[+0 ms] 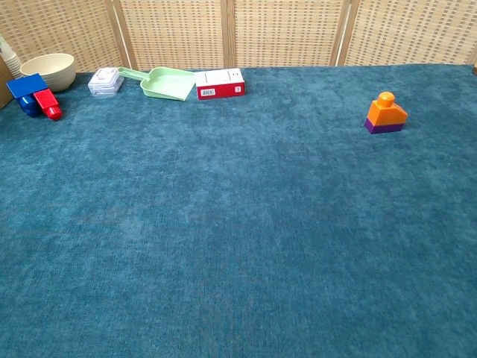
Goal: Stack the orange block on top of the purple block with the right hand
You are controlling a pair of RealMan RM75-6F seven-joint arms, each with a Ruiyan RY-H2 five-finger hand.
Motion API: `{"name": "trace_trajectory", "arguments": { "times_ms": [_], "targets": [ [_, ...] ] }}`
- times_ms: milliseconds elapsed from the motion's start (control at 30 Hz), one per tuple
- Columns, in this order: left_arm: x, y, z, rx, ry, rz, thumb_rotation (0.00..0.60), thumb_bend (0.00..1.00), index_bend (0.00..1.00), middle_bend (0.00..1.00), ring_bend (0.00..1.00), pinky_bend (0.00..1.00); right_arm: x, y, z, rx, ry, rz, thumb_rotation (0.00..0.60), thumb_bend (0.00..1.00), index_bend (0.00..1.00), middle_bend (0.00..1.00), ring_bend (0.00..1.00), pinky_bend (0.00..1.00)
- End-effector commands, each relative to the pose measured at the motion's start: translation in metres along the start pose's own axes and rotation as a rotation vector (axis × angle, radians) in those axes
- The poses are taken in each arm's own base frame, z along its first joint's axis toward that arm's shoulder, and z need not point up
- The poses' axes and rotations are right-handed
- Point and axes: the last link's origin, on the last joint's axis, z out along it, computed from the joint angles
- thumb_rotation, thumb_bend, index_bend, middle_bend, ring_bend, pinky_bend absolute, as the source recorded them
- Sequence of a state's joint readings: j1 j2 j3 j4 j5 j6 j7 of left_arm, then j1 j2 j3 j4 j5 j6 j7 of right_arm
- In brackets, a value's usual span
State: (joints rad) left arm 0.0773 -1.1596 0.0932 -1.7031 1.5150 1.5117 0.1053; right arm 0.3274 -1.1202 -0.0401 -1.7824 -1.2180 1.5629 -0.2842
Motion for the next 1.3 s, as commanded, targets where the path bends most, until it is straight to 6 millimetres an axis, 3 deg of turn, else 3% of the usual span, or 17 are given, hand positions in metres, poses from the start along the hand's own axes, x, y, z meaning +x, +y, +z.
{"name": "trace_trajectory", "arguments": {
  "times_ms": [33,200,433,767,1300],
  "targets": [
    [-0.001,0.001,-0.003,-0.002,-0.006,0.001,0.6,0.37,0.35,0.2,0.17,0.0,-0.008,0.015,-0.032,-0.012,-0.017,-0.037,0.6,0.28,0.53,0.28,0.13,0.2],
    [-0.002,0.004,-0.008,-0.019,0.002,-0.012,0.6,0.37,0.36,0.2,0.17,0.0,-0.018,0.025,-0.058,-0.047,-0.031,-0.034,0.6,0.28,0.53,0.28,0.13,0.2],
    [0.012,0.016,-0.005,-0.115,0.118,0.021,0.6,0.37,0.39,0.21,0.17,0.0,-0.024,0.03,-0.078,-0.054,-0.047,-0.014,0.6,0.28,0.53,0.28,0.13,0.2],
    [0.032,0.028,-0.002,-0.169,0.218,0.02,0.6,0.37,0.39,0.21,0.17,0.0,-0.028,0.03,-0.083,-0.048,-0.044,0.011,0.6,0.28,0.53,0.28,0.13,0.2],
    [0.033,0.028,0.006,-0.158,0.214,0.023,0.6,0.37,0.38,0.21,0.17,0.0,-0.026,0.03,-0.083,-0.055,-0.037,0.023,0.6,0.28,0.53,0.28,0.13,0.2]
  ]
}}
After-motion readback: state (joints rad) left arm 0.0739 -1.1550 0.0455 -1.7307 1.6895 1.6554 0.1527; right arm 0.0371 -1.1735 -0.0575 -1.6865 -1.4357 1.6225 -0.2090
